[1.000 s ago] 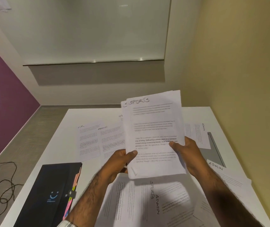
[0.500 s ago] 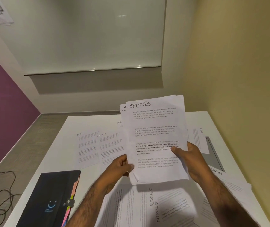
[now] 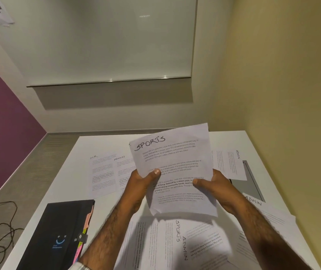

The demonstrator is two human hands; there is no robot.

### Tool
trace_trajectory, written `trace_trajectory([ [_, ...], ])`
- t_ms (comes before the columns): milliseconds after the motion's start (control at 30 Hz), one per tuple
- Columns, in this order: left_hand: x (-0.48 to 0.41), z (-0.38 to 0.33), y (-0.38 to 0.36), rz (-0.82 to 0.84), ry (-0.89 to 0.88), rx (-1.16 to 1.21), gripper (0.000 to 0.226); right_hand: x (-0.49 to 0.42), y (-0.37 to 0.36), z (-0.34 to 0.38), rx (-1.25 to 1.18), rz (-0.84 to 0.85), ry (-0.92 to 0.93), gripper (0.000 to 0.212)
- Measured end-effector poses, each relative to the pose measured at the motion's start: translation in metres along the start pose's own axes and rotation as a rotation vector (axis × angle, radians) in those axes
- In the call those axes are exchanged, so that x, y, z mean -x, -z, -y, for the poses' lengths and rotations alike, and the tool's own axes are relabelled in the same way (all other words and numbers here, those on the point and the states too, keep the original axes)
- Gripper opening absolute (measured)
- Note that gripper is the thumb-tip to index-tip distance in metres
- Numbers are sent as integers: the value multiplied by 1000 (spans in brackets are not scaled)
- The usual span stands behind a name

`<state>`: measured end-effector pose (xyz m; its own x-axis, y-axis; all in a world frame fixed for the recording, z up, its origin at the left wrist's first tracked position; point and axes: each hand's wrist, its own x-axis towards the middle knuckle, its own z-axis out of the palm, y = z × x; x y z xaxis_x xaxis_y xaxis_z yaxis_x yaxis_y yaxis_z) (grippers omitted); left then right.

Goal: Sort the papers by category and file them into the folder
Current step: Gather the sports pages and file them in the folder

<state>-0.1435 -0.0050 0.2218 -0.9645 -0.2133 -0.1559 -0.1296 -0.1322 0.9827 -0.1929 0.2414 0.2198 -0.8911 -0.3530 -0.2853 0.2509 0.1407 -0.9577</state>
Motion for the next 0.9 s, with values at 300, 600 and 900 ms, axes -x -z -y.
trace_trajectory([
  [300, 6, 52, 11, -64, 72, -68, 23, -9, -9, -48, 69, -173, -40, 24],
  [600, 11, 111, 20, -81, 127, -232, 21, -13, -28, -90, 320, -174, -64, 23],
  [900, 1, 86, 16, -102, 106, 8, 14, -21, -35, -90, 204, -251, -87, 22],
])
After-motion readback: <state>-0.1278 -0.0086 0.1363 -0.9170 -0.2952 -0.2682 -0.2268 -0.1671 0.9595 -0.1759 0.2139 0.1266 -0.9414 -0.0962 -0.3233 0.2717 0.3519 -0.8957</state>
